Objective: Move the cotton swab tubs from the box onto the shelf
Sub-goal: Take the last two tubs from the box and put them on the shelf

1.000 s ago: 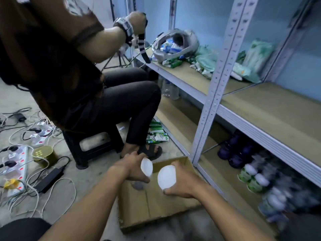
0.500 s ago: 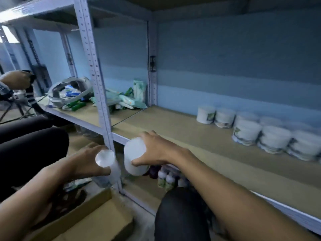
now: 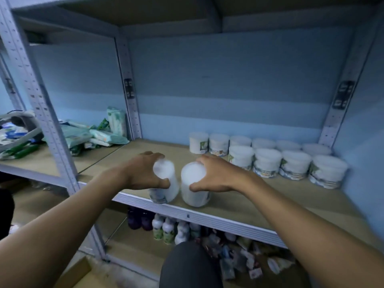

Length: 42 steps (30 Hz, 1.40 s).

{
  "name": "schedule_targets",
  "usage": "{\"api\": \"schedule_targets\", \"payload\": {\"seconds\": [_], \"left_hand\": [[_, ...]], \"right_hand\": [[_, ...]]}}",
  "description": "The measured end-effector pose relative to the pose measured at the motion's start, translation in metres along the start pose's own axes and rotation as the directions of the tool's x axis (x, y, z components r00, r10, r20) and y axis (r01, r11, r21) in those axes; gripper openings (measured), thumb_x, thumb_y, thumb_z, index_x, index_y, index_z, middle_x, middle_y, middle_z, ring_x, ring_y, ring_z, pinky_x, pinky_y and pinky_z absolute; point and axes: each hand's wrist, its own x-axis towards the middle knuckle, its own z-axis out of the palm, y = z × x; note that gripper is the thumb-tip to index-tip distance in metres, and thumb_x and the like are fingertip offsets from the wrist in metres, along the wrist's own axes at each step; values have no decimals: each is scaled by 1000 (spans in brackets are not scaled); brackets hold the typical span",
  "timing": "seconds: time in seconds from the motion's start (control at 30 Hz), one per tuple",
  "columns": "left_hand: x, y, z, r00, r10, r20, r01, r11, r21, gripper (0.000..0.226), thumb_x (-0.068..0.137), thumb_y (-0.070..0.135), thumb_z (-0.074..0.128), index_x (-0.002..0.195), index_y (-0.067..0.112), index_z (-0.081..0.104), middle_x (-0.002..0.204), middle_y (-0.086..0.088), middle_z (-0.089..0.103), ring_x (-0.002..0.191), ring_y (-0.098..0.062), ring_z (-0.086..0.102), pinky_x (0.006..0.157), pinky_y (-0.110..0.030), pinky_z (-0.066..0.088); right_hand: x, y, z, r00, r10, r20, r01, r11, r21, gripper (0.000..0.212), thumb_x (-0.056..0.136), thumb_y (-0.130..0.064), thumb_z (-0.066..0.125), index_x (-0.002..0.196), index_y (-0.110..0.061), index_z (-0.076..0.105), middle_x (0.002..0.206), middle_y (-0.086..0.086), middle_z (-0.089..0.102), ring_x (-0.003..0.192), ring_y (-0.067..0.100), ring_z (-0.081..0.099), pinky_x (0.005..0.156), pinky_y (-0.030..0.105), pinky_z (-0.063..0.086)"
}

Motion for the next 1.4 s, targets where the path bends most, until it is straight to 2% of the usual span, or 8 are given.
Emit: {"api": "schedule_targets", "payload": {"seconds": [0.23,0.37,0.47,0.67,0.77,0.87,1.07,1.4], "left_hand": [[43,11,21,993,65,103,-65,998,0,91,69,60,70,148,30,38,146,3,45,131,-19,45,104,-30,39],[64,15,25,983,116,140,-115,993,-22,83,72,58,70,146,31,42,147,6,44,133,-17,44,106,-32,39],[79,12,20,977,166,136,-159,985,-61,73,70,54,75,136,31,54,139,5,49,124,-16,50,103,-31,43],[107,2,12,954,218,206,-212,976,-50,66,64,62,81,124,39,63,131,14,54,108,-8,52,90,-25,42],[122,1,14,956,230,183,-229,973,-27,61,65,62,79,121,41,65,132,16,56,113,-8,51,87,-23,37],[136,1,21,963,224,149,-220,975,-43,56,70,60,77,121,44,64,135,15,54,124,-11,47,97,-25,40],[165,3,30,974,168,153,-150,982,-117,60,68,60,79,123,41,64,133,11,58,116,-13,56,87,-26,44],[216,7,47,979,194,63,-185,974,-135,55,79,51,74,129,31,63,140,2,54,122,-21,55,96,-31,44]], "right_hand": [[11,29,7,992,127,24,-127,992,6,87,61,-65,62,138,-27,48,135,2,51,115,22,55,97,40,49],[15,36,9,990,144,7,-144,990,-12,84,62,-69,65,137,-36,47,132,-2,48,116,19,54,97,39,48],[17,39,11,993,116,-8,-117,991,-69,92,57,-72,72,139,-42,45,135,-7,45,123,17,50,97,38,47],[37,43,8,990,121,-70,-129,983,-127,89,69,-58,80,147,-37,43,148,-6,46,134,18,45,104,36,43],[52,44,7,991,125,-56,-132,979,-154,87,72,-53,80,148,-35,41,150,-6,44,135,15,44,101,30,42],[68,46,6,989,143,-41,-148,968,-204,84,77,-52,78,149,-35,38,151,-5,41,136,16,42,100,31,41],[105,54,3,981,191,-27,-192,952,-238,78,83,-44,75,150,-32,37,150,-2,41,134,21,44,98,34,43],[143,75,5,977,193,-94,-211,949,-235,72,87,-35,72,150,-23,39,144,6,45,129,28,48,95,41,48]]}}
